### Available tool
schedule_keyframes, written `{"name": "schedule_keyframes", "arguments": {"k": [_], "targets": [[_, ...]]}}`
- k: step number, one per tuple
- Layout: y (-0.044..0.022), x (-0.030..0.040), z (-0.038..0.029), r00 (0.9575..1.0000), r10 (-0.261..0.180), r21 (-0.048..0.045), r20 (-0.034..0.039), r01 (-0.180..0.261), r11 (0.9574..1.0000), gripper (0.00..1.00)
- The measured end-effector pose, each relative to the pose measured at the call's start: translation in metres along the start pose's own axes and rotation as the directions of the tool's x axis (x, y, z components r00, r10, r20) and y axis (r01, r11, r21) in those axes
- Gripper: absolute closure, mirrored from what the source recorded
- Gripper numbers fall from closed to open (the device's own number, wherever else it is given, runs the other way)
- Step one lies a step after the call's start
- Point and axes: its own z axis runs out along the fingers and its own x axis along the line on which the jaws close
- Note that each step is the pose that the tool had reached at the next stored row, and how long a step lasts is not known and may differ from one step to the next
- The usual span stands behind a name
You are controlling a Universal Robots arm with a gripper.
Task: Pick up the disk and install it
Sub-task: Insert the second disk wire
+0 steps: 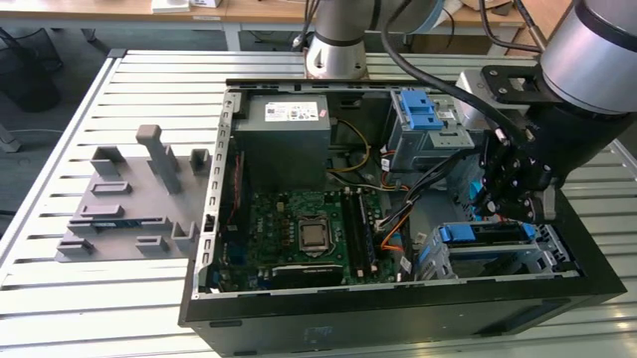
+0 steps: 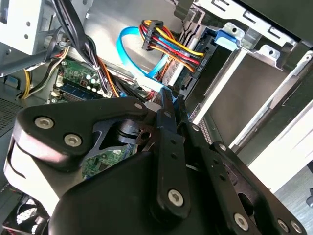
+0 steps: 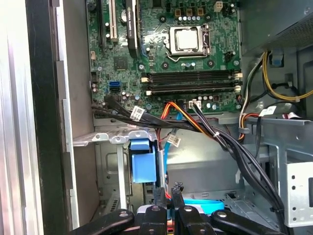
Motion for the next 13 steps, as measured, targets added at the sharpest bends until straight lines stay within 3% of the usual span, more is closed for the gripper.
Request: {"name": "schedule_keyframes", "arguments": {"k": [13], "targets": [[-0.0003,0.0039,0.0033,1.0,0.0,0.0,-0.0001,0.0,1.0,0.84]]}}
